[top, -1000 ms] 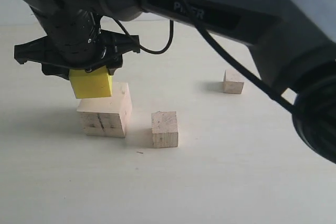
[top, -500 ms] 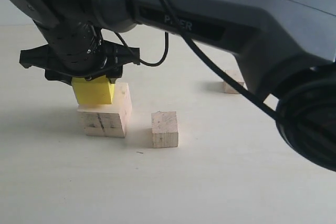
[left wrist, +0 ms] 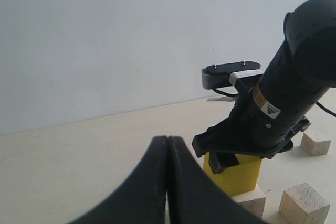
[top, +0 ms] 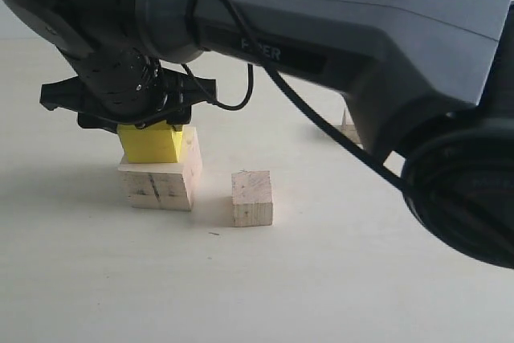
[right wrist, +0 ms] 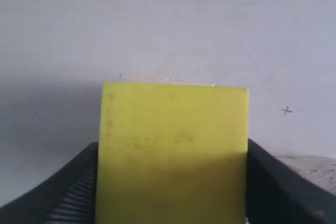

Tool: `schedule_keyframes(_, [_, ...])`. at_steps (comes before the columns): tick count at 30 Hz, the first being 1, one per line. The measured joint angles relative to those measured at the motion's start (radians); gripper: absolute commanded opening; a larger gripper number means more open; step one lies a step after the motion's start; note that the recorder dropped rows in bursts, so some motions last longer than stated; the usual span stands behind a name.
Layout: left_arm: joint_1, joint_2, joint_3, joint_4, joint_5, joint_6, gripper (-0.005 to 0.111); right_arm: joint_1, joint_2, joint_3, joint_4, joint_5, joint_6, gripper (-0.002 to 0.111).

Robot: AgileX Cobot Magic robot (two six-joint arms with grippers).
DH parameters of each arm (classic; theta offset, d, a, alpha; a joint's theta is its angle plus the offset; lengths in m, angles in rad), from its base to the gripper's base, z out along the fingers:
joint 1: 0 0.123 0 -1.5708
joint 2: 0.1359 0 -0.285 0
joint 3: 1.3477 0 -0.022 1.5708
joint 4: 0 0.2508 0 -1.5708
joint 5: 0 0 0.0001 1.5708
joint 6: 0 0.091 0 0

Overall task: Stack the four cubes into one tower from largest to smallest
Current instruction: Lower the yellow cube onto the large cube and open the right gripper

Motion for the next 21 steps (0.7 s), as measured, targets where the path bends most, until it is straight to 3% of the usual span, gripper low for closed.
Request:
schedule_keyframes(6, [0.0,0.0,0.0,0.0,0.0,0.0,0.0,0.0,0.005,0.0,0.0,0.0,0.0,0.03])
schedule_keyframes(9, [0.0,0.0,0.0,0.0,0.0,0.0,0.0,0.0,0.005,0.0,0.0,0.0,0.009,0.06])
schedule_keyframes(13, [0.0,0.0,0.0,0.002,0.0,0.0,0.0,0.0,0.007,0.0,0.012,-0.002,0.017,0.084])
schedule_keyframes(17, [0.0,0.0,0.0,0.002,0.0,0.0,0.0,0.0,0.018,0.0,0.026,-0.002,0.023,0.095])
schedule_keyframes(21, [0.0,0.0,0.0,0.002,0.0,0.0,0.0,0.0,0.018,0.0,0.03,-0.002,0.025,0.098])
